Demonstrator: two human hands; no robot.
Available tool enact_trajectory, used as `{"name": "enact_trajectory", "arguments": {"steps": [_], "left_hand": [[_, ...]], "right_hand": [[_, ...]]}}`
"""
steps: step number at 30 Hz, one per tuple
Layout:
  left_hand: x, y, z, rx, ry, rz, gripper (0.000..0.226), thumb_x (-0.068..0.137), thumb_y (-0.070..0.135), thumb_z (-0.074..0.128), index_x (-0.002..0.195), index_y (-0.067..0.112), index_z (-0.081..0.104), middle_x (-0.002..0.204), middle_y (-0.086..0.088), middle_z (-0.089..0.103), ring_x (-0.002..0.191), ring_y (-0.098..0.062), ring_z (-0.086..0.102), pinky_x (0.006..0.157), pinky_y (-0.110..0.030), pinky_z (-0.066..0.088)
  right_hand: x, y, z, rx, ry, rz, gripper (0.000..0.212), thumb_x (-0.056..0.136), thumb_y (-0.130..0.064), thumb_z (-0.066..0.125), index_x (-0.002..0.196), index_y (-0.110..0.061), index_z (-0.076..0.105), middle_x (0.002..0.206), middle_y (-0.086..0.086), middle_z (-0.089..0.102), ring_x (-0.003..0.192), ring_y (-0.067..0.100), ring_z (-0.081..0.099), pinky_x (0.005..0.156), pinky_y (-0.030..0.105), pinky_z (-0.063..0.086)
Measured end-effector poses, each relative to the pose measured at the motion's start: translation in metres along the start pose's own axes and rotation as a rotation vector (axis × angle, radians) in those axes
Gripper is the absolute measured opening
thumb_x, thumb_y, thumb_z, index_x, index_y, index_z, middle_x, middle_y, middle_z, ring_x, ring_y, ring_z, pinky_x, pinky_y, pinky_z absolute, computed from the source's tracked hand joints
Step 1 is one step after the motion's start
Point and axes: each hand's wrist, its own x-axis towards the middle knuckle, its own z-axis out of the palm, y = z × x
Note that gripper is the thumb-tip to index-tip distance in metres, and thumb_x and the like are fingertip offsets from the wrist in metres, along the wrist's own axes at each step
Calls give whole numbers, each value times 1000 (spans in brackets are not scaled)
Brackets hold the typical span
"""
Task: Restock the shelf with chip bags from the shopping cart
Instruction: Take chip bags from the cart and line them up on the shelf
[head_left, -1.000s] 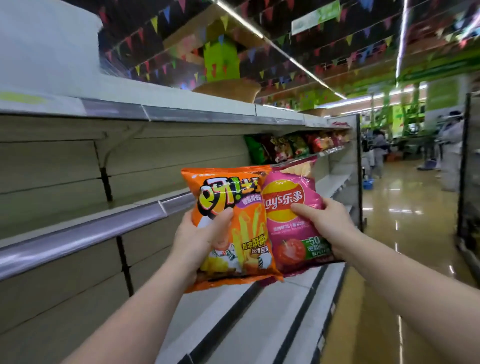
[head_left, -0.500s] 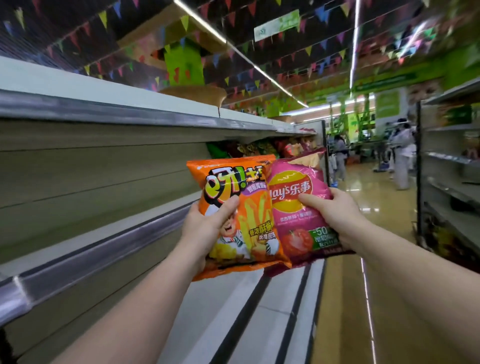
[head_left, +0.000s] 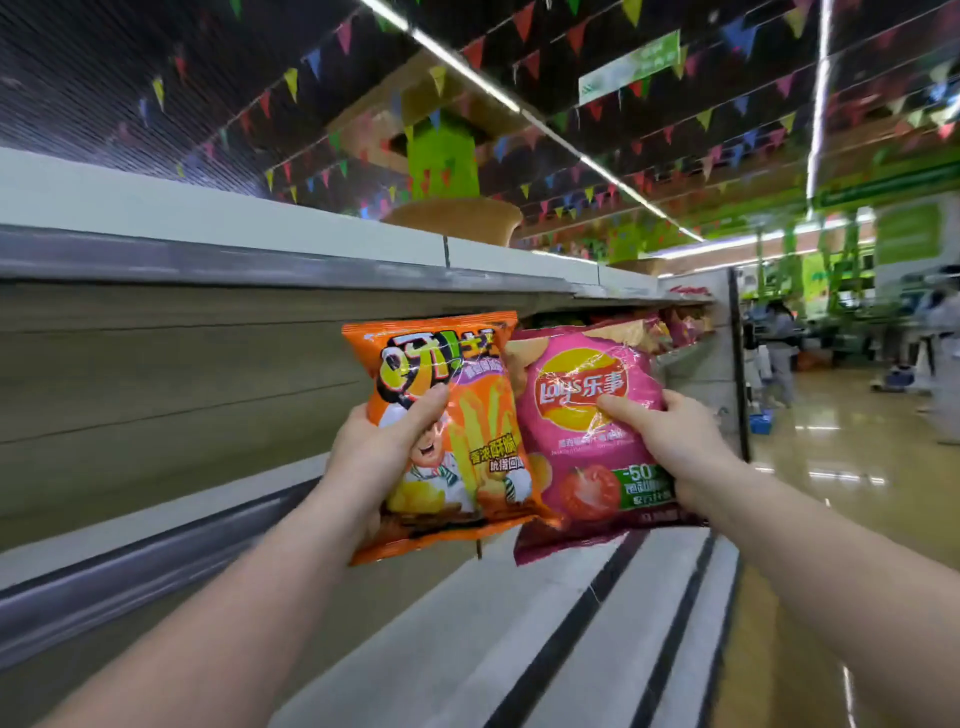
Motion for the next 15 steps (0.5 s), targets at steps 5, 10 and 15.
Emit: {"name": "enact_trajectory", "arguments": {"steps": [5, 10, 15], "left_hand": [[50, 1, 25, 29, 42, -63, 43, 69, 46, 78, 96, 15, 67, 80, -8, 75, 68, -25, 72, 74, -44, 58], [100, 2, 40, 50, 67, -133, 68, 56, 57, 81, 102, 9, 67, 80, -12, 74, 64, -27, 71, 68, -45, 59], [144, 5, 46, 52, 9, -157, 47, 70, 52, 73, 91, 11, 69, 61, -8, 70, 42, -20, 65, 44, -30, 56]], "right_hand": [[68, 10, -5, 54, -41, 18, 30, 78, -24, 74, 99, -13, 56, 84, 12, 69, 67, 26, 67, 64, 35, 57], [132, 16, 5, 96, -88, 25, 18, 79, -22, 74, 84, -14, 58, 81, 11, 68, 58, 22, 64, 51, 28, 56], [192, 15, 20, 42, -155, 95, 27, 77, -26, 75, 89, -7, 60, 68, 11, 68, 46, 21, 63, 49, 28, 53]]}}
